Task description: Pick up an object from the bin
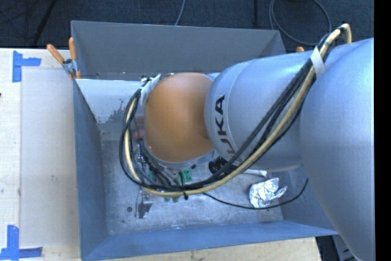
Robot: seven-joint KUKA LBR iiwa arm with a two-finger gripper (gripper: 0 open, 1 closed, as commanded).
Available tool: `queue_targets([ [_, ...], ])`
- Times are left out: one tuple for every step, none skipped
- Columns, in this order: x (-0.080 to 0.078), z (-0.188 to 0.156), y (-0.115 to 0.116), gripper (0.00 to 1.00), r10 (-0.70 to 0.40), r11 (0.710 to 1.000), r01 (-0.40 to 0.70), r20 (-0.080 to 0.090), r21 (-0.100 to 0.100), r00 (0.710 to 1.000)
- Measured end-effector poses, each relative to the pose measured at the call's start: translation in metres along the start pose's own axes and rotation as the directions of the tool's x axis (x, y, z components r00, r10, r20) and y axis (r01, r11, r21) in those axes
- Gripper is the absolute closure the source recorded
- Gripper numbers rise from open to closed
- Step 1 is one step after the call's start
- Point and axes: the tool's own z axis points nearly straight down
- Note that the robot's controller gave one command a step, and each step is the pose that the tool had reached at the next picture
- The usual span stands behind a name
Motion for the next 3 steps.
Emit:
queue_targets([
  [-0.046, 0.097, -0.043, 0.0, 0.157, 0.988, -0.156, 0.014, -0.012, 0.988],
  [-0.047, 0.096, -0.045, 1.0, 0.161, 0.987, -0.161, 0.019, -0.012, 0.987],
  [-0.051, -0.015, -0.032, 1.0, 0.156, 0.988, -0.156, 0.009, -0.005, 0.988],
])
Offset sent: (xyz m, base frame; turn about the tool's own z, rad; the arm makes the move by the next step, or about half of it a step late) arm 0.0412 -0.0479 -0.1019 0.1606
